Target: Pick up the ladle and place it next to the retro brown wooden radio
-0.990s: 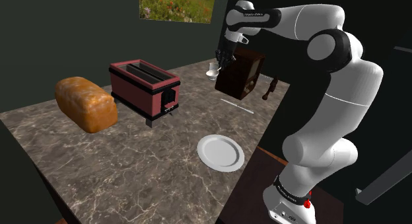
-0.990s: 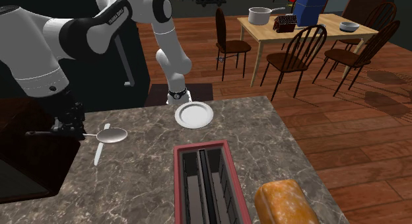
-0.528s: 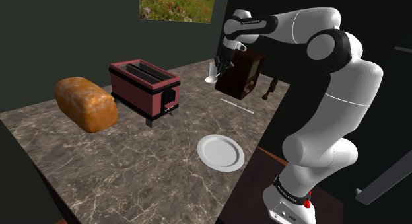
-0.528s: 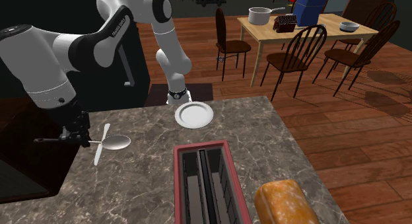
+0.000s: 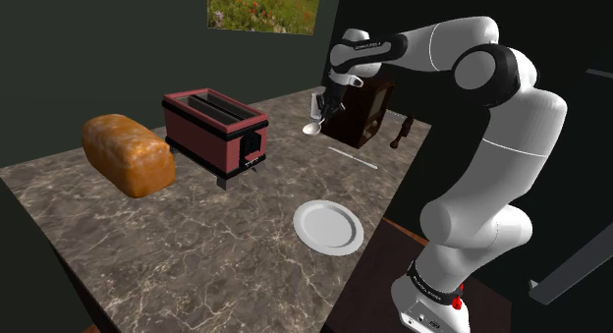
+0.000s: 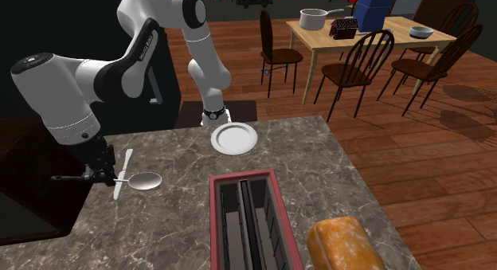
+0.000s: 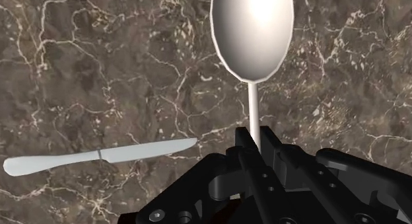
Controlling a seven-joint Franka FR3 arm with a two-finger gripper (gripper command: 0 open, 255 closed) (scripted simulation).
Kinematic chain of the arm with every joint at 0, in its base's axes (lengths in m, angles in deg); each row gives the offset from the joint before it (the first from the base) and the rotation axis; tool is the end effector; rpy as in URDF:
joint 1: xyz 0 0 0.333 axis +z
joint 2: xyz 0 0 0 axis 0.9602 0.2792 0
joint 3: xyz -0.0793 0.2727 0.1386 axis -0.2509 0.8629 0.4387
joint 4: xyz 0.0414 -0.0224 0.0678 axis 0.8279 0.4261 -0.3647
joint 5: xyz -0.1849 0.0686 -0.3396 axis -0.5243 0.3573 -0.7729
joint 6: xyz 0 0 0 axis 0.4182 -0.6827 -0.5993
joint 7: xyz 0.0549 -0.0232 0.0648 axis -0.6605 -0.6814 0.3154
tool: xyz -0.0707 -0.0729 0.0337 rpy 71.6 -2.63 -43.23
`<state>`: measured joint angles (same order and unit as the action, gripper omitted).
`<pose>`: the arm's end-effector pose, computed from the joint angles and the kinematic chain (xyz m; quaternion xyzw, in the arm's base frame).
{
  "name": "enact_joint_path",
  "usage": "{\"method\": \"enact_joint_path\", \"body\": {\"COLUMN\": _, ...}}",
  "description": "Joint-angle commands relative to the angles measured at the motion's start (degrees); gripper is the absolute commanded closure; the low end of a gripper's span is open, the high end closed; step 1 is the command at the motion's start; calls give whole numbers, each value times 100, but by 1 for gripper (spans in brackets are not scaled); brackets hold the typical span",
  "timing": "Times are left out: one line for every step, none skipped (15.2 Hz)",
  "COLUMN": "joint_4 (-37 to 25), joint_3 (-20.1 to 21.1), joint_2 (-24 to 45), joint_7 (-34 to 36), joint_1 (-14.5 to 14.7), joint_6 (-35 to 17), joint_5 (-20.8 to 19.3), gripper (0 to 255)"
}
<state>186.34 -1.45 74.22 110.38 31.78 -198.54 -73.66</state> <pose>0.5783 -0.2179 0.4674 -0.7506 0.6582 -0.0274 0.0509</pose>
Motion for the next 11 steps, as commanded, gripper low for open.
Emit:
{"method": "enact_joint_path", "body": {"joint_4": 106, "joint_3": -2, "joint_2": 35, "joint_7": 6, "joint_1": 5, "joint_6": -141, "joint_5": -14, "gripper": 255}}
{"method": "enact_joint_path", "body": {"joint_4": 159, "joint_3": -4, "joint_2": 55, "joint_7": 7, "joint_1": 7, "joint_6": -213, "joint_5": -22, "gripper": 255}}
{"method": "enact_joint_path", "body": {"joint_4": 211, "joint_3": -6, "joint_2": 76, "joint_7": 9, "joint_1": 9, "joint_6": -285, "joint_5": -30, "gripper": 255}}
{"method": "enact_joint_path", "body": {"joint_4": 261, "joint_3": -8, "joint_2": 98, "joint_7": 11, "joint_1": 11, "joint_6": -356, "joint_5": -39, "gripper": 255}}
{"method": "enact_joint_path", "body": {"joint_4": 311, "joint_3": -10, "joint_2": 122, "joint_7": 14, "joint_1": 13, "joint_6": -427, "joint_5": -49, "gripper": 255}}
{"method": "enact_joint_path", "body": {"joint_4": 359, "joint_3": -13, "joint_2": 146, "joint_7": 17, "joint_1": 16, "joint_6": -498, "joint_5": -59, "gripper": 255}}
{"method": "enact_joint_path", "body": {"joint_4": 405, "joint_3": -15, "joint_2": 172, "joint_7": 20, "joint_1": 19, "joint_6": -568, "joint_5": -70, "gripper": 255}}
{"method": "enact_joint_path", "body": {"joint_4": 450, "joint_3": -18, "joint_2": 199, "joint_7": 24, "joint_1": 22, "joint_6": -638, "joint_5": -81, "gripper": 255}}
{"method": "enact_joint_path", "body": {"joint_4": 494, "joint_3": -21, "joint_2": 227, "joint_7": 28, "joint_1": 25, "joint_6": -708, "joint_5": -93, "gripper": 255}}
{"method": "enact_joint_path", "body": {"joint_4": 537, "joint_3": -25, "joint_2": 256, "joint_7": 33, "joint_1": 29, "joint_6": -778, "joint_5": -105, "gripper": 255}}
{"method": "enact_joint_path", "body": {"joint_4": 578, "joint_3": -28, "joint_2": 286, "joint_7": 38, "joint_1": 32, "joint_6": -847, "joint_5": -118, "gripper": 255}}
